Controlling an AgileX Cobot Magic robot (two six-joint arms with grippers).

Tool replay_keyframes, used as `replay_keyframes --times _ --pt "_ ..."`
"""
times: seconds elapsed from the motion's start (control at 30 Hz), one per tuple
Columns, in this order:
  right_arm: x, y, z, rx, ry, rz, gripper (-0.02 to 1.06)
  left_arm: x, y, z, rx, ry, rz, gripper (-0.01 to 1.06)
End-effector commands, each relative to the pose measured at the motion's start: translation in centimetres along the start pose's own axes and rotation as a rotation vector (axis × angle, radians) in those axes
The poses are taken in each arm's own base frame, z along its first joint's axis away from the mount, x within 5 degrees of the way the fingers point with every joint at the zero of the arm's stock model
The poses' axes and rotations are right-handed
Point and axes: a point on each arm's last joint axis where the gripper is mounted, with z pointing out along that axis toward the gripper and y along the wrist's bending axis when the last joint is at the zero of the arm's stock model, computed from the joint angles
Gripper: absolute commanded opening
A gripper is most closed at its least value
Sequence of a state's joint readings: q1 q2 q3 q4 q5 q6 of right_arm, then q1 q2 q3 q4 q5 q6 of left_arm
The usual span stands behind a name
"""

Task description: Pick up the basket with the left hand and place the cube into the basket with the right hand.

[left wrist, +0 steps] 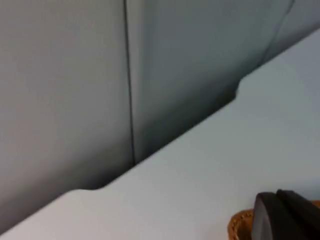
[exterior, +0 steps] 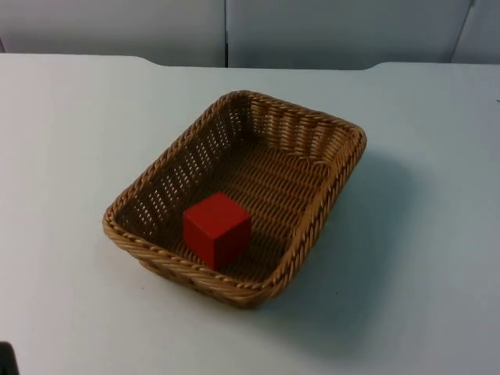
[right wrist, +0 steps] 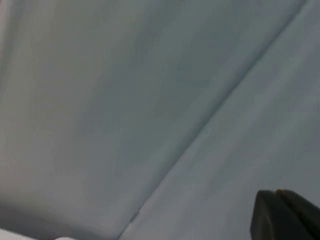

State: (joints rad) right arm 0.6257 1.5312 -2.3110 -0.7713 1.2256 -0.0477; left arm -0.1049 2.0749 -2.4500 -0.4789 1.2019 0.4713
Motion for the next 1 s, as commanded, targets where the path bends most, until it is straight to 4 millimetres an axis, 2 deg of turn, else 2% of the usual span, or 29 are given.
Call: replay_keyframes --times 0.0,0.03,0.13,0.17,0.2,0.23,0.27,0.37,0.4,0.43,0.47,0.5,0.53,0.57,0.6,0.73,0.77,0.8,0.87,0.97 --pt "0.5 -5.1 -4.4 0.164 -0.076 0.127 0.00 -2.0 -1.3 -7.8 -0.132 -0.088 0.047 0.00" --pt "0.5 -5.1 -4.4 0.164 -0.076 0.127 0.00 -2.0 -1.3 -7.8 -0.132 -0.088 0.047 0.00" --pt "1.4 -8.6 -8.8 0.183 -0.157 0.204 0.00 -2.7 -2.6 -13.9 -0.304 -0.148 0.026 0.00" --pt "1.7 -9.2 -9.8 0.176 -0.177 0.195 0.00 -3.0 -3.6 -16.0 -0.329 -0.182 0.036 0.00" --pt "1.7 -9.2 -9.8 0.176 -0.177 0.195 0.00 -3.0 -3.6 -16.0 -0.329 -0.182 0.036 0.00" --pt "2.1 -10.0 -11.2 0.143 -0.207 0.168 0.00 -3.1 -4.8 -17.7 -0.329 -0.212 0.051 0.00" --pt "2.3 -10.4 -12.1 0.120 -0.228 0.174 0.01 -3.0 -5.2 -18.4 -0.329 -0.219 0.054 0.00" --pt "3.1 -11.1 -13.4 0.087 -0.252 0.175 0.09 -1.3 -7.9 -21.2 -0.324 -0.195 0.088 0.00" --pt "3.1 -11.1 -13.4 0.087 -0.252 0.175 0.09 -1.3 -7.9 -21.2 -0.324 -0.195 0.088 0.00" --pt "3.7 -11.1 -13.4 0.110 -0.228 0.119 0.15 0.9 -8.4 -21.5 -0.343 -0.112 0.103 0.00" --pt "4.3 -11.1 -13.2 0.152 -0.198 0.069 0.18 2.3 -8.8 -22.2 -0.363 -0.077 0.104 0.00" --pt "5.0 -11.4 -13.1 0.216 -0.168 0.030 0.20 4.2 -9.0 -22.1 -0.371 -0.022 0.083 0.00" --pt "5.6 -11.3 -12.8 0.272 -0.129 -0.024 0.21 5.4 -9.3 -22.5 -0.412 -0.062 0.085 0.00" --pt "5.6 -11.3 -12.8 0.272 -0.129 -0.024 0.21 5.4 -9.3 -22.5 -0.412 -0.062 0.085 0.00" --pt "6.3 -11.1 -12.3 0.346 -0.088 -0.087 0.22 6.5 -9.6 -22.9 -0.438 -0.104 0.089 0.00" --pt "8.8 -10.7 -11.8 0.755 -0.016 -0.300 0.22 12.0 -11.8 -24.5 -0.480 -0.247 0.104 0.00" --pt "8.8 -10.7 -11.8 0.755 -0.016 -0.300 0.22 12.0 -11.8 -24.5 -0.480 -0.247 0.104 0.00" --pt "9.6 -10.4 -12.0 0.810 -0.016 -0.348 0.22 13.1 -12.1 -24.5 -0.483 -0.259 0.093 0.00" --pt "11.6 -9.6 -11.8 0.791 0.027 -0.460 0.22 15.3 -12.5 -24.5 -0.498 -0.242 0.076 0.00" --pt "13.7 -9.9 -12.9 0.790 0.022 -0.449 0.22 17.0 -12.8 -24.1 -0.490 -0.211 0.045 0.00"
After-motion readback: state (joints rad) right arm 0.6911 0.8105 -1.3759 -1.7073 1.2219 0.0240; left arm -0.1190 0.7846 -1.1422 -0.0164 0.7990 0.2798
